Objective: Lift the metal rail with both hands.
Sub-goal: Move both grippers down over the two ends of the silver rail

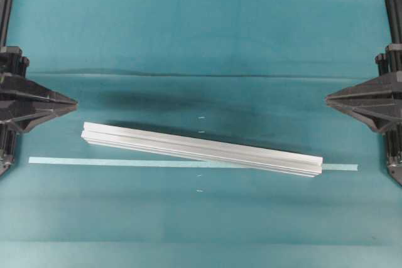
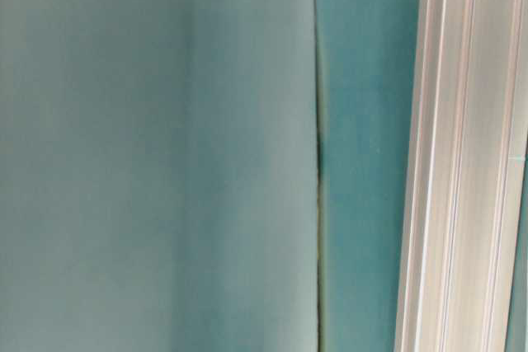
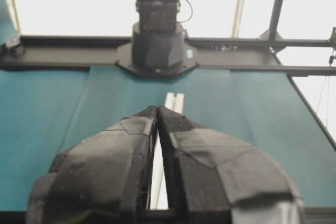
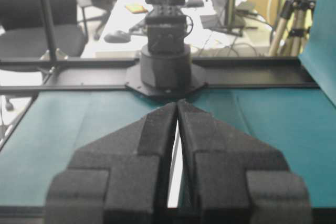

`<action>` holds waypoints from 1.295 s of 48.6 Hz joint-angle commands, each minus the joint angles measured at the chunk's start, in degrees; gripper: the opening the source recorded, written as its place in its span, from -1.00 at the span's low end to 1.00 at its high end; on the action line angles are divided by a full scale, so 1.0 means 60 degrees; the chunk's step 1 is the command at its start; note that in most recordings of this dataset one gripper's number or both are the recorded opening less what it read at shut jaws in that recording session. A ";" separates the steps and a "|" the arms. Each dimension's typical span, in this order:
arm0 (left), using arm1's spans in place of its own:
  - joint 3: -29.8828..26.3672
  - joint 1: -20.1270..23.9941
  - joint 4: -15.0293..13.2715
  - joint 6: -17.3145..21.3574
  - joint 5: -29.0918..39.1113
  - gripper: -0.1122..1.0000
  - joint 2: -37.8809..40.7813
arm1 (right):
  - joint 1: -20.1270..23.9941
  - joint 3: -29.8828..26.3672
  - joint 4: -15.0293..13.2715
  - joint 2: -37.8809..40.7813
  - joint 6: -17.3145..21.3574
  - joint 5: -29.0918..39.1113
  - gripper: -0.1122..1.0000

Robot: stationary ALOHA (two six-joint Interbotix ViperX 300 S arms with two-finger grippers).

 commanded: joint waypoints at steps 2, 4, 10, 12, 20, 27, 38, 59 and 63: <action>-0.0396 0.0161 0.0146 -0.0220 0.0396 -0.54 0.0117 | 0.0044 -0.0146 0.0132 0.0088 0.0073 0.0015 -0.54; -0.0586 0.0205 0.0146 -0.0293 0.0820 -0.65 0.0117 | 0.0015 -0.0249 0.0308 0.0088 0.0117 0.0234 -0.58; -0.1304 0.0322 0.0146 -0.0278 0.2578 -0.88 0.0205 | -0.0029 -0.0645 0.0688 0.0117 0.0381 0.1567 -0.80; -0.1553 0.0366 0.0146 -0.0264 0.3149 -0.89 0.0264 | -0.0044 -0.0820 0.0718 0.0176 0.0513 0.2095 -0.83; -0.2417 0.0498 0.0146 -0.0337 0.5229 -0.89 0.0674 | -0.0073 -0.1611 0.0732 0.0674 0.1362 0.4087 -0.83; -0.3062 0.0659 0.0161 -0.0308 0.6738 -0.89 0.1406 | -0.0073 -0.2168 0.0747 0.1406 0.2300 0.5215 -0.83; -0.4058 0.0996 0.0205 0.0117 0.7852 -0.89 0.2915 | -0.0073 -0.3135 0.0732 0.2725 0.3076 0.6636 -0.83; -0.5889 0.1318 0.0205 0.1172 0.9668 -0.89 0.5361 | 0.0190 -0.5112 0.0732 0.5186 0.3032 0.9390 -0.83; -0.6108 0.1333 0.0205 0.1187 0.9858 -0.89 0.5728 | 0.0249 -0.5391 0.0718 0.5552 0.3018 0.9639 -0.83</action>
